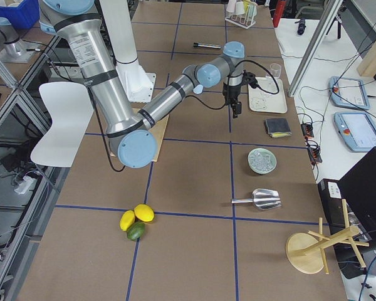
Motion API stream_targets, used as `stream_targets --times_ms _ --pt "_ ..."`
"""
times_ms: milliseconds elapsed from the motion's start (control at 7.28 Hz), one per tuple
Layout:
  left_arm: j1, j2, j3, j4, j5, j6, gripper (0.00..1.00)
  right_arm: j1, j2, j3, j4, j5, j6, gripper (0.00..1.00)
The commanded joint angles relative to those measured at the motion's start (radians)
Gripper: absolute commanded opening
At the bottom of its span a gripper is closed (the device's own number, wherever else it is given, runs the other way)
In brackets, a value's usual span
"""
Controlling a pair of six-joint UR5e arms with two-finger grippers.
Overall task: Squeeze lemon into cup
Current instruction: 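Withdraw the right arm away from the cup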
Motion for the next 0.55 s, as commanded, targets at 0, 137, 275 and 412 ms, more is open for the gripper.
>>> stream_targets --times_ms 0,137,275,412 --pt "0.125 -0.013 -0.012 -0.026 0.000 -0.132 1.00 0.167 -0.192 0.002 0.011 0.046 -0.257 1.00" --pt "0.149 -0.025 -0.011 -0.026 -0.007 -0.198 1.00 0.184 -0.294 -0.002 0.015 0.033 -0.270 1.00" --pt "0.216 -0.053 -0.004 -0.024 -0.027 -0.263 1.00 0.240 -0.338 -0.019 0.028 0.018 -0.270 1.00" --pt "0.261 -0.060 -0.010 -0.024 -0.001 -0.392 1.00 0.274 -0.355 -0.012 0.028 0.045 -0.269 1.00"
